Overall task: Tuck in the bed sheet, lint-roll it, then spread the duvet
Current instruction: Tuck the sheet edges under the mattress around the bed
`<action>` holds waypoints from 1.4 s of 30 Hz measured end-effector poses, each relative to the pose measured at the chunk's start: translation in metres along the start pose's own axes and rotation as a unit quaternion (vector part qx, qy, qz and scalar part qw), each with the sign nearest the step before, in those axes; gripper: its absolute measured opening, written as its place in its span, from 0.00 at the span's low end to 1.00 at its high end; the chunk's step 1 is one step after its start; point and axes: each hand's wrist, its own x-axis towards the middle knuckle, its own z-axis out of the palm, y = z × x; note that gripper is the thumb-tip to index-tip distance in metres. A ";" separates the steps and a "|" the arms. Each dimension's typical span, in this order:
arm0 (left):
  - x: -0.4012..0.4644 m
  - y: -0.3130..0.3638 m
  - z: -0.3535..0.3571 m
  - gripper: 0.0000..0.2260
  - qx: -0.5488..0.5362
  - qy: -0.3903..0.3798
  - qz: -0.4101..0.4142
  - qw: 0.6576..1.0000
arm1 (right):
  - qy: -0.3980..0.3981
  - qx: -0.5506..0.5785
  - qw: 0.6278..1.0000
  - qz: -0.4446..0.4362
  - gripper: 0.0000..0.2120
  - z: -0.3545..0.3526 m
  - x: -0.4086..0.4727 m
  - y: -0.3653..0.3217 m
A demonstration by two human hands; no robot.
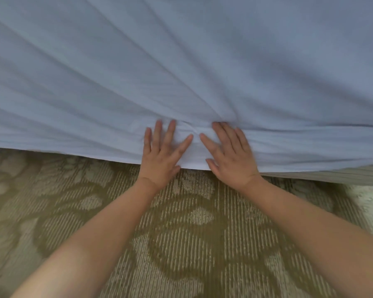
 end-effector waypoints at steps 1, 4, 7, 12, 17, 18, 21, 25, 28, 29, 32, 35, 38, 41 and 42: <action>-0.002 -0.003 0.000 0.59 0.007 0.000 0.018 1.000 | -0.010 -0.004 1.000 -0.019 0.38 0.000 -0.005 0.003; -0.007 -0.012 0.004 0.53 0.028 0.024 0.050 0.998 | -0.065 -0.035 0.995 -0.071 0.45 0.004 -0.018 0.008; -0.011 -0.016 0.008 0.46 0.045 0.036 0.072 0.996 | -0.087 -0.076 0.984 -0.137 0.36 0.006 -0.026 0.015; -0.009 -0.019 0.000 0.34 0.041 0.022 0.094 0.995 | 0.015 -0.051 0.987 -0.152 0.09 0.004 -0.014 0.016; -0.001 -0.014 -0.012 0.32 0.007 0.058 0.048 0.997 | 0.059 0.012 0.996 -0.062 0.07 -0.014 0.010 0.005; 0.003 -0.015 -0.017 0.30 0.001 0.071 0.036 0.997 | 0.069 0.015 0.997 -0.030 0.08 -0.020 0.020 0.006; 0.021 -0.026 -0.033 0.19 -0.026 0.115 0.042 0.992 | 0.090 0.019 0.995 0.048 0.07 -0.035 0.043 0.013; 0.049 -0.039 -0.060 0.08 -0.048 0.190 0.009 0.981 | 0.087 0.072 0.987 0.110 0.09 -0.045 0.059 0.013; 0.055 -0.035 -0.069 0.07 -0.058 0.209 -0.001 0.976 | 0.084 0.080 0.983 0.141 0.08 -0.049 0.060 0.007; 0.054 -0.034 -0.067 0.08 -0.061 0.208 0.003 0.976 | 0.069 0.088 0.983 0.147 0.13 -0.048 0.055 0.004; 0.047 -0.031 -0.057 0.08 -0.067 0.202 0.021 0.977 | 0.011 0.086 0.990 0.114 0.17 -0.040 0.034 -0.005; 0.030 -0.027 -0.041 0.12 -0.084 0.152 0.036 0.984 | -0.056 0.069 0.990 0.109 0.18 -0.041 0.026 -0.011; 0.014 -0.025 -0.035 0.17 -0.076 0.107 0.034 0.991 | -0.063 0.073 0.986 0.134 0.17 -0.049 0.040 -0.017; 0.012 -0.015 -0.036 0.19 -0.090 0.097 0.001 0.991 | -0.075 0.074 0.983 0.147 0.14 -0.055 0.050 -0.018; 0.013 -0.013 -0.038 0.20 -0.099 0.088 -0.014 0.991 | -0.089 0.072 0.982 0.150 0.15 -0.054 0.049 -0.018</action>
